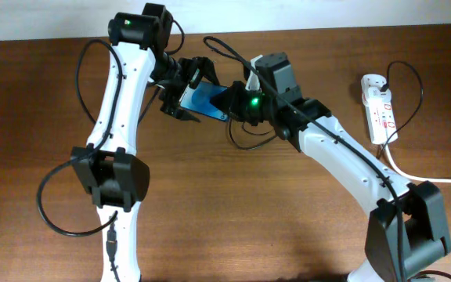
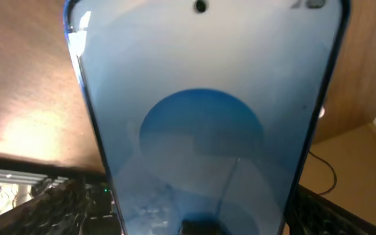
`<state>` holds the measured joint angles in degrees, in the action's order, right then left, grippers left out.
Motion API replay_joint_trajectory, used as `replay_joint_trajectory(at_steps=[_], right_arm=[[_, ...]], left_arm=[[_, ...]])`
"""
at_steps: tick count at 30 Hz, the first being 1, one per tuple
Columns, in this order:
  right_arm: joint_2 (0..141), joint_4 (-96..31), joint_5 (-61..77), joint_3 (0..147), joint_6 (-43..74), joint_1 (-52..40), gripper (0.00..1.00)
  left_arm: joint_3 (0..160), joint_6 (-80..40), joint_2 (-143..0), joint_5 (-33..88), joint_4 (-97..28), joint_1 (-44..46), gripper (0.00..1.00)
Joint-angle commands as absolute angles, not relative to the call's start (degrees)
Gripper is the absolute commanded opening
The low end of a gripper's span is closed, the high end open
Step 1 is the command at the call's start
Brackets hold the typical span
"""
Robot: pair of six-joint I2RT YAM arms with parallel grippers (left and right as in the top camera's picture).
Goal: Plug charger to phone and switch on socket
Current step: 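Open the left gripper and pull the phone away with the right gripper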
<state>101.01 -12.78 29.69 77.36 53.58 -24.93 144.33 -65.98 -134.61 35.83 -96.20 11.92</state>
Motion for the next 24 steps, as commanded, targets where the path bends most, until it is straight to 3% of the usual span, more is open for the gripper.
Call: replay_joint_trajectory(at_steps=[1, 7, 17, 24], right_arm=[[101.65, -12.71, 31.79, 78.24, 53.01, -22.79, 0.04], [101.62, -14.66, 34.26, 78.24, 51.24, -19.92, 0.04], [95.64, -20.34, 42.46, 78.22, 41.78, -12.05, 0.04], [83.88, -27.64, 42.92, 73.8, 37.67, -1.72, 0.04]], left_arm=[[144.42, -60.14, -134.15, 37.36, -95.39, 11.84, 0.99], [144.42, -48.38, -134.15, 40.47, -91.0, 11.18, 0.99], [144.42, -13.78, -134.13, 62.59, -80.16, 10.59, 0.97], [144.42, -5.45, -134.13, 67.31, -80.79, 10.55, 0.99]])
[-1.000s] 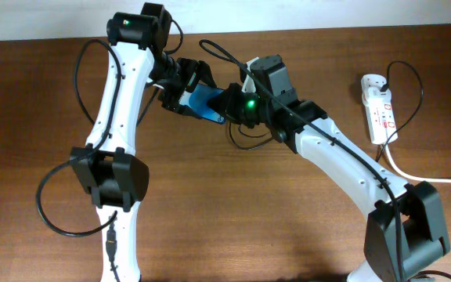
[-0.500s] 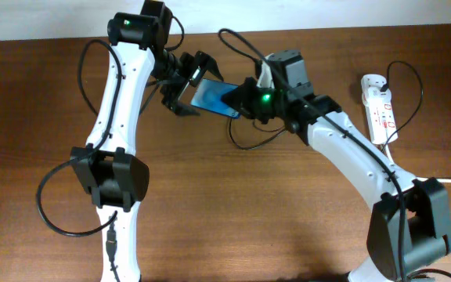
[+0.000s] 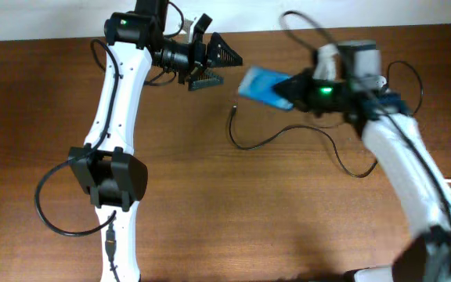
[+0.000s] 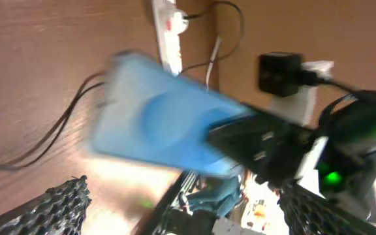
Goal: Plug charger to phone and switch on socket
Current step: 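Open the left gripper and pull the phone away with the right gripper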
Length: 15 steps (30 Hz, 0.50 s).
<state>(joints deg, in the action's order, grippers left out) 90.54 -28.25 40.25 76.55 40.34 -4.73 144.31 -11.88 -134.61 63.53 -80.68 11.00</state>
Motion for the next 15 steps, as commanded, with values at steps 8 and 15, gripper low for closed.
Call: replay_joint_trajectory(at_steps=[8, 15], right_arm=[[68.62, -1.37, 42.94, 50.24, 51.83, 2.26, 0.04], [69.93, 14.48, 41.08, 41.67, 60.62, 0.73, 0.04]], left_arm=[[144.42, -5.48, -134.13, 67.24, -80.73, 10.61, 0.99], [144.42, -5.5, -134.13, 67.26, -81.08, 10.76, 0.99]])
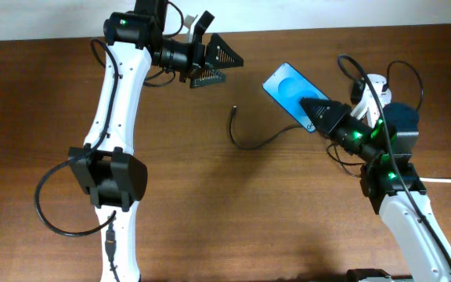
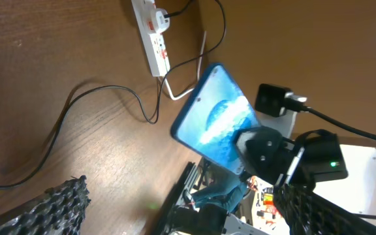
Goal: Plug charger to phone and switch on socket
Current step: 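Open the left gripper and pull the phone away with the right gripper, then pass the phone back into the left gripper from the right gripper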
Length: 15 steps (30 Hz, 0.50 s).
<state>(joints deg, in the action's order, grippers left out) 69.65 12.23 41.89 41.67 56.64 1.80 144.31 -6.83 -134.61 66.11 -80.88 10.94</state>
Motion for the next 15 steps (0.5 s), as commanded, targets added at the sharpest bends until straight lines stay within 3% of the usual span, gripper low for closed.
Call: replay_joint_trajectory(at_steps=[1, 15], right_arm=[[70.22, 14.87, 39.57, 41.67, 61.82, 0.12, 0.04], [71.35, 21.87, 25.34, 41.67, 73.03, -8.45, 0.04]], left_arm=[[144.42, -5.5, -134.13, 67.26, -81.6, 11.22, 0.99], [144.4, -17.91, -134.32, 67.29, -75.88, 13.13, 0.99]])
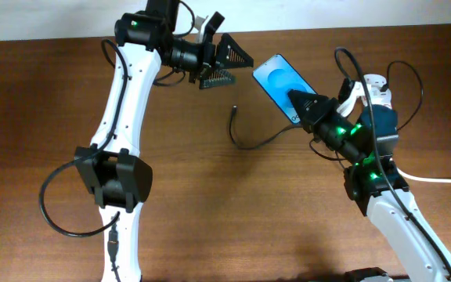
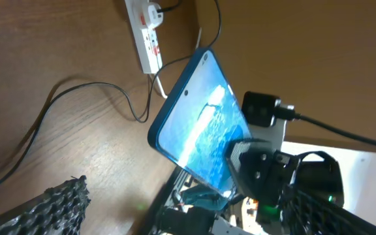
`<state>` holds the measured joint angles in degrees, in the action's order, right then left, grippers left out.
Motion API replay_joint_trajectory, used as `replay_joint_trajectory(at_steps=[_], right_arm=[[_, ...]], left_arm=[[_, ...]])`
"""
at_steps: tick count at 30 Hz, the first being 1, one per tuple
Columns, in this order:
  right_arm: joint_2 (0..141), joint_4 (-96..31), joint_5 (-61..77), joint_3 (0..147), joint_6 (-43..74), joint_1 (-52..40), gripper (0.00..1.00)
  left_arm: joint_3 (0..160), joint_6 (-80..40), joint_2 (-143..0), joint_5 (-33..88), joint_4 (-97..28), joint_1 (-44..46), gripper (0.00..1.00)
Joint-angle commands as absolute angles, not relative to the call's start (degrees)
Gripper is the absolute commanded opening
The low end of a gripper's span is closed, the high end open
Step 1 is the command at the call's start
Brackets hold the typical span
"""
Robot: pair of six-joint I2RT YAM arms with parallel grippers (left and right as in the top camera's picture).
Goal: Plug charger to phone and switch on socket
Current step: 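Pass the phone back into the left gripper from the right gripper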
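The blue phone (image 1: 279,78) is held tilted in the air above the table, screen up, with my right gripper (image 1: 302,103) shut on its lower end. In the left wrist view the phone (image 2: 194,124) floats ahead with the right gripper (image 2: 256,166) clamped on it. My left gripper (image 1: 229,69) stands open just left of the phone, apart from it, with nothing between its fingers (image 2: 51,209). The black charger cable (image 1: 250,144) lies loose on the wood, its free plug end (image 1: 233,110) below the left gripper. The white socket strip (image 1: 376,88) is partly hidden behind the right arm.
The wooden table (image 1: 210,219) carries the cable's loops near the centre. The socket strip (image 2: 145,32) with a plug in it lies at the far right, its white lead (image 1: 445,180) running off the right edge. The left arm's base (image 1: 116,180) stands front left.
My right gripper has carried the phone a little left and toward the back, closer to the open left gripper. The left gripper has shifted slightly right. The cable lies as before.
First both grippers were at the phone at the back centre, the phone filling the left wrist view. Then the left gripper stood open and the right gripper held the phone off to the right. The phone stayed in the right gripper and now sits nearer the left one.
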<state>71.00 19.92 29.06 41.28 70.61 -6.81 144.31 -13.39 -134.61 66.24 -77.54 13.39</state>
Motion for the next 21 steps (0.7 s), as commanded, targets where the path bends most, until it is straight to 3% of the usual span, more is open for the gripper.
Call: replay_joint_trajectory(at_steps=[1, 11, 17, 21], right_arm=[[71.77, 22.68, 24.77, 41.67, 73.19, -9.02, 0.04], [79.64, 35.7, 21.87, 41.69, 87.77, -11.35, 0.04], [84.77, 41.41, 18.61, 41.69, 103.02, -12.58, 0.04], [86.52, 41.41, 13.98, 41.69, 104.49, -15.79, 0.04]], left_arm=[[144.4, -19.05, -134.52, 67.31, -75.29, 13.13, 0.99], [144.4, -20.99, -139.9, 77.21, -70.04, 13.3, 0.99], [144.4, -21.87, -140.68, 77.06, -67.7, 13.47, 0.99], [144.4, -27.59, -140.68, 73.08, -66.63, 13.45, 0.98]])
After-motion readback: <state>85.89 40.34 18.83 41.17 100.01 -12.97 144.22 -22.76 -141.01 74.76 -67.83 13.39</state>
